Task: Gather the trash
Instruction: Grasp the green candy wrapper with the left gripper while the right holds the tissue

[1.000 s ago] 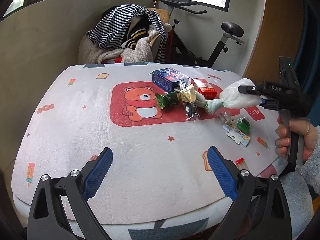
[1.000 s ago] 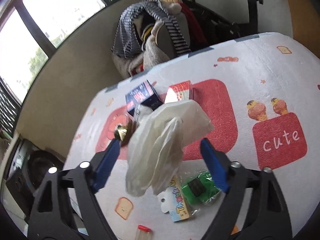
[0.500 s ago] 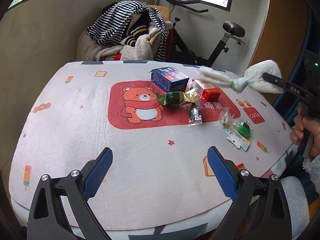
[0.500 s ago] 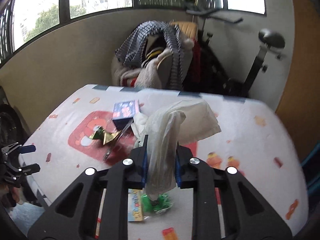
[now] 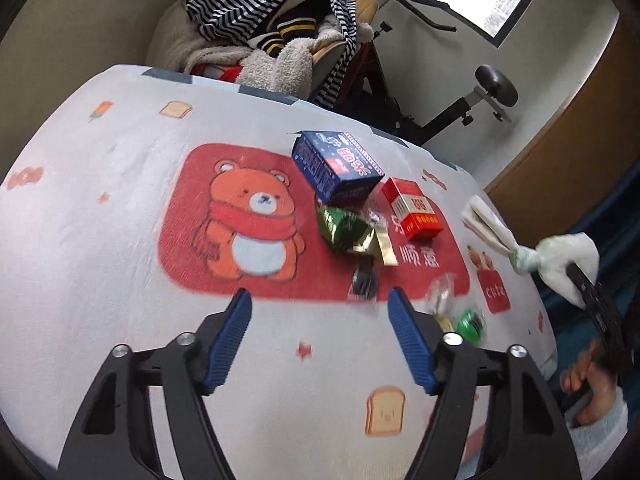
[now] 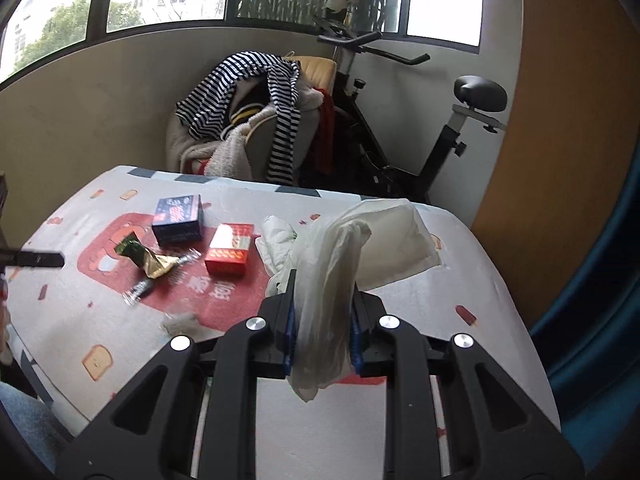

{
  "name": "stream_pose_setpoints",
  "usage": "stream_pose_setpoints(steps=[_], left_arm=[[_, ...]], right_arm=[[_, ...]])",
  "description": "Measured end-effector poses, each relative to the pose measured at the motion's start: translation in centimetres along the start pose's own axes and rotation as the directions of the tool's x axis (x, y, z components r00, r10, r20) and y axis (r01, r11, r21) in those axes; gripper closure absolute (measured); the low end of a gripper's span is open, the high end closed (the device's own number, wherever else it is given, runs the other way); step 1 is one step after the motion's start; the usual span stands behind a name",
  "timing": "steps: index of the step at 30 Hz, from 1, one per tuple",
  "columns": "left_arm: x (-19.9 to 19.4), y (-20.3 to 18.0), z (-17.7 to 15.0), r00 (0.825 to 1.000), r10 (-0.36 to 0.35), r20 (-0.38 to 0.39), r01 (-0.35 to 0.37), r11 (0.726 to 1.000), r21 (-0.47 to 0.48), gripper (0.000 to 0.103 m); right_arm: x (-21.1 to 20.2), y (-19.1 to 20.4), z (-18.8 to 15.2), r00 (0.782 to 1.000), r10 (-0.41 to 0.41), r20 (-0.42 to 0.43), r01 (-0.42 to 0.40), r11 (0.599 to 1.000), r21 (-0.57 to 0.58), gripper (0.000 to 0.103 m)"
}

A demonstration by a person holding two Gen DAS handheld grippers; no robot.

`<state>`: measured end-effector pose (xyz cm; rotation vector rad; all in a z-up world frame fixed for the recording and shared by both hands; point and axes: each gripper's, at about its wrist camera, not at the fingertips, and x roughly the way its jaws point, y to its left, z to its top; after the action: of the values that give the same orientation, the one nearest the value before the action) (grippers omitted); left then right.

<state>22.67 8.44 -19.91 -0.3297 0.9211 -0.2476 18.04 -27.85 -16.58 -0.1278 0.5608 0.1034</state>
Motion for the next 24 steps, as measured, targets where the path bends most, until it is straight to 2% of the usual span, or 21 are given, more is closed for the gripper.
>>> stream_pose_setpoints(steps=[3, 5, 9, 11, 17, 19, 20, 21, 23, 24], left_arm=[[2.5, -0.2, 2.0, 0.999, -0.044, -0.020, 0.042, 0.998, -0.055, 0.043], [4.3, 0.6, 3.1, 0.996, -0.085, -0.030, 0.080, 0.986, -0.147, 0.047], [6.9, 2.6, 4.2, 0.988, -0.157, -0.005, 0.145, 0.927, -0.346, 0.050], [8.0, 3.1, 4.6, 0.986, -0.165, -0.001, 0.151, 0.904, -0.400, 0.051], [10.3, 2.1, 4.3, 0.987, -0.156, -0.043, 0.128, 0.915, -0.384, 0.052], [10.5, 1.8, 4.3, 0.988, -0.145, -0.047, 0.119, 0.924, -0.364, 0.056], [10.5, 1.8, 4.3, 0.986, -0.157, -0.048, 0.130, 0.924, -0.360, 0.065], [10.4, 1.9, 4.3, 0.986, -0.161, -0.044, 0.135, 0.923, -0.360, 0.068], [9.8, 1.8, 4.4, 0.990, -0.134, -0.031, 0.116, 0.935, -0.335, 0.079], [9.3, 1.6, 4.6, 0.993, -0.113, -0.026, 0.100, 0.947, -0.306, 0.079]], right_arm=[[0.0, -0.6, -0.8, 0.999, -0.032, 0.008, 0.032, 0.999, -0.027, 0.080], [-0.1, -1.0, -1.2, 0.999, -0.047, 0.013, 0.048, 0.998, -0.040, 0.080], [-0.5, -1.7, -1.8, 0.998, -0.065, 0.023, 0.067, 0.996, -0.055, 0.080], [-0.6, -2.0, -1.9, 0.997, -0.069, 0.024, 0.070, 0.996, -0.056, 0.080], [-0.9, -2.5, -2.4, 0.997, -0.076, 0.018, 0.077, 0.995, -0.063, 0.080], [-0.8, -2.5, -2.5, 0.997, -0.075, 0.011, 0.076, 0.995, -0.069, 0.080], [-0.9, -2.5, -2.6, 0.997, -0.075, 0.010, 0.076, 0.995, -0.069, 0.080], [-0.9, -2.5, -2.6, 0.997, -0.074, 0.009, 0.074, 0.995, -0.068, 0.080], [-0.9, -2.4, -2.7, 0.998, -0.069, 0.007, 0.070, 0.995, -0.065, 0.080], [-0.9, -2.2, -2.6, 0.998, -0.065, 0.007, 0.066, 0.996, -0.062, 0.080]])
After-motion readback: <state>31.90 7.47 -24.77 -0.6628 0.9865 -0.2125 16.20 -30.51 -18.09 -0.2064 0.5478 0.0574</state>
